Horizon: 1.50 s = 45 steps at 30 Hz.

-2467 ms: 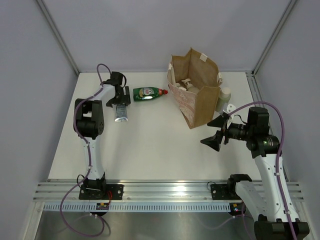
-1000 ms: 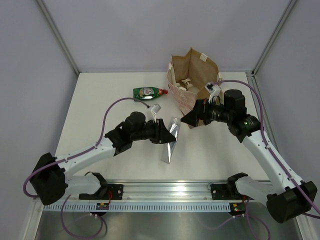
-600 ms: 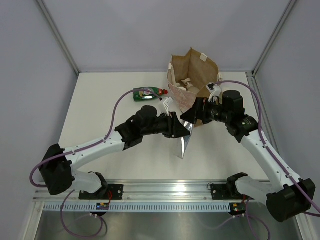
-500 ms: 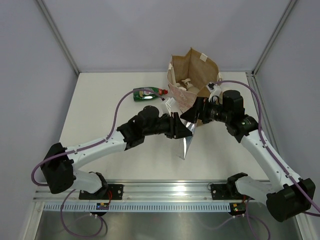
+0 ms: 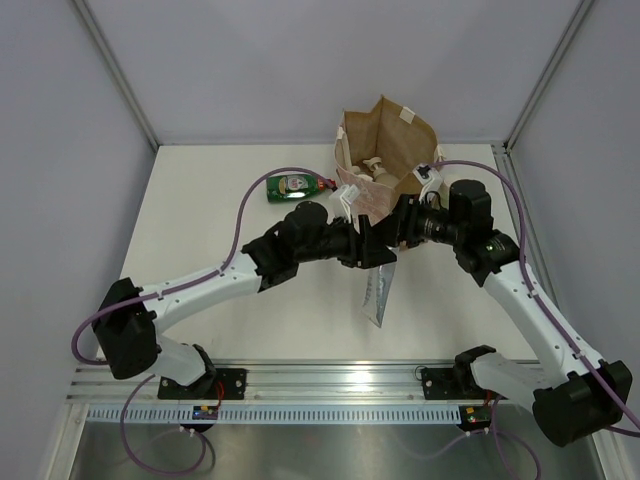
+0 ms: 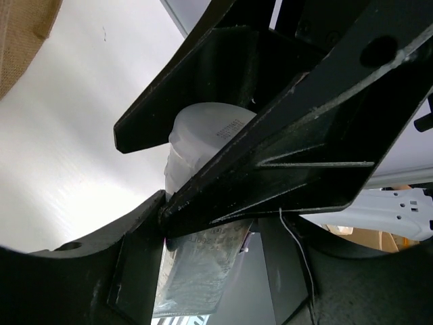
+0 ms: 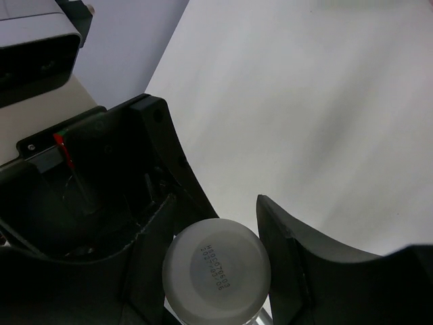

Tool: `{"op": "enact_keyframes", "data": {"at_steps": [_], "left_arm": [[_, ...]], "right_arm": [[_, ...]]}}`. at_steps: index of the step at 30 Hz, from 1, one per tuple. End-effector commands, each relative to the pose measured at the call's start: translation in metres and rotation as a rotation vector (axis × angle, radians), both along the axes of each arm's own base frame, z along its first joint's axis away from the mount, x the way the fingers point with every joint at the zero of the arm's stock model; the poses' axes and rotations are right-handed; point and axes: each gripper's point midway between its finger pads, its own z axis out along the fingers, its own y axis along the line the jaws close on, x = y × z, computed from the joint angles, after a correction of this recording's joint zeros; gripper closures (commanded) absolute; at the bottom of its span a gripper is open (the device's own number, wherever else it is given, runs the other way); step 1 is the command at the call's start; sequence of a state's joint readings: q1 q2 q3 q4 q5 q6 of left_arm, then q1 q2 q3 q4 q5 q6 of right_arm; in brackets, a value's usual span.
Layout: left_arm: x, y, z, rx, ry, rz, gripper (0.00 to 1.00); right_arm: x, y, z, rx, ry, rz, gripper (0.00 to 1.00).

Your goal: Place the personal care products into the canvas bag

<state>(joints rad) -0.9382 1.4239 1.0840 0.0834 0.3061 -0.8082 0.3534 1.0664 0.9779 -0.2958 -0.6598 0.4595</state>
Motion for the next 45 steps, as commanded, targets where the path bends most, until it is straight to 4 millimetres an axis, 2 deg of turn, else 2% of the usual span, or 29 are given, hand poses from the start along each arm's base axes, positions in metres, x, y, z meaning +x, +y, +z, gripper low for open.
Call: {"op": "enact_keyframes", "data": {"at_steps": [1, 2, 5, 9, 10, 12, 13, 18, 21, 24, 26, 28, 30, 32, 33, 34, 36, 37, 39, 40, 41, 42, 43, 44, 45], "left_arm": [[0.019, -0.013, 0.054, -0.128, -0.105, 0.031, 0.42], [0.019, -0.014, 0.054, -0.128, -0.103, 0.025, 0.42], [0.016, -0.016, 0.052, -0.127, -0.101, 0.001, 0.41], [0.011, -0.013, 0.043, -0.103, -0.108, -0.017, 0.33], [0.011, -0.011, 0.045, -0.104, -0.114, -0.018, 0.32], [0.009, -0.009, 0.044, -0.097, -0.125, -0.022, 0.27], [0.009, -0.007, 0.048, -0.102, -0.134, -0.021, 0.25], [0.012, -0.002, 0.059, -0.091, -0.170, -0.018, 0.14], [0.015, 0.001, 0.065, -0.080, -0.188, -0.018, 0.12], [0.022, 0.006, 0.068, -0.067, -0.200, -0.013, 0.12], [0.030, 0.012, 0.081, -0.074, -0.223, 0.006, 0.11], [0.040, 0.020, 0.092, -0.061, -0.251, 0.033, 0.04], [0.049, 0.027, 0.089, -0.001, -0.263, 0.057, 0.01], [0.062, 0.035, 0.100, 0.013, -0.291, 0.094, 0.01], [0.066, 0.040, 0.097, 0.040, -0.290, 0.108, 0.01], [0.077, 0.048, 0.098, 0.053, -0.294, 0.143, 0.01], [0.087, 0.060, 0.103, 0.074, -0.304, 0.180, 0.01], [0.097, 0.071, 0.107, 0.081, -0.312, 0.216, 0.01], [0.110, 0.091, 0.108, 0.106, -0.326, 0.268, 0.01], [0.110, 0.101, 0.114, 0.109, -0.337, 0.288, 0.01], [0.112, 0.108, 0.112, 0.128, -0.350, 0.300, 0.01], [0.117, 0.121, 0.106, 0.151, -0.349, 0.331, 0.01], [0.114, 0.132, 0.111, 0.151, -0.363, 0.351, 0.01], [0.113, 0.141, 0.107, 0.173, -0.372, 0.360, 0.01], [0.115, 0.153, 0.089, 0.211, -0.352, 0.380, 0.01]], "right_arm": [[-0.011, 0.006, 0.020, 0.047, -0.060, 0.067, 0.83], [-0.010, 0.006, 0.021, 0.047, -0.067, 0.068, 0.92], [-0.007, 0.002, 0.026, 0.040, -0.089, 0.058, 1.00], [-0.005, -0.002, 0.042, 0.057, -0.110, 0.075, 1.00], [-0.002, -0.002, 0.041, 0.055, -0.092, 0.081, 1.00], [-0.001, -0.001, 0.052, 0.062, -0.099, 0.092, 1.00], [0.003, -0.001, 0.050, 0.056, -0.084, 0.093, 1.00], [0.009, 0.002, 0.072, 0.085, -0.094, 0.101, 1.00], [0.014, 0.004, 0.083, 0.106, -0.096, 0.104, 1.00], [0.019, 0.004, 0.094, 0.122, -0.116, 0.102, 1.00], [0.024, 0.004, 0.104, 0.132, -0.131, 0.100, 1.00], [0.032, 0.002, 0.110, 0.147, -0.131, 0.090, 1.00], [0.037, -0.001, 0.122, 0.168, -0.142, 0.083, 1.00], [0.045, -0.002, 0.132, 0.187, -0.158, 0.080, 1.00], [0.049, -0.003, 0.135, 0.201, -0.146, 0.073, 1.00], [0.059, -0.008, 0.143, 0.211, -0.167, 0.057, 1.00], [0.073, -0.012, 0.145, 0.225, -0.157, 0.038, 1.00], [0.080, -0.018, 0.154, 0.230, -0.177, 0.020, 1.00], [0.100, -0.024, 0.153, 0.241, -0.162, -0.008, 1.00], [0.109, -0.030, 0.163, 0.247, -0.185, -0.025, 1.00], [0.117, -0.033, 0.166, 0.251, -0.186, -0.036, 1.00], [0.134, -0.036, 0.160, 0.256, -0.160, -0.055, 1.00], [0.144, -0.044, 0.174, 0.261, -0.194, -0.079, 1.00], [0.164, -0.048, 0.164, 0.261, -0.165, -0.100, 1.00], [0.173, -0.051, 0.166, 0.263, -0.170, -0.115, 1.00]]}}
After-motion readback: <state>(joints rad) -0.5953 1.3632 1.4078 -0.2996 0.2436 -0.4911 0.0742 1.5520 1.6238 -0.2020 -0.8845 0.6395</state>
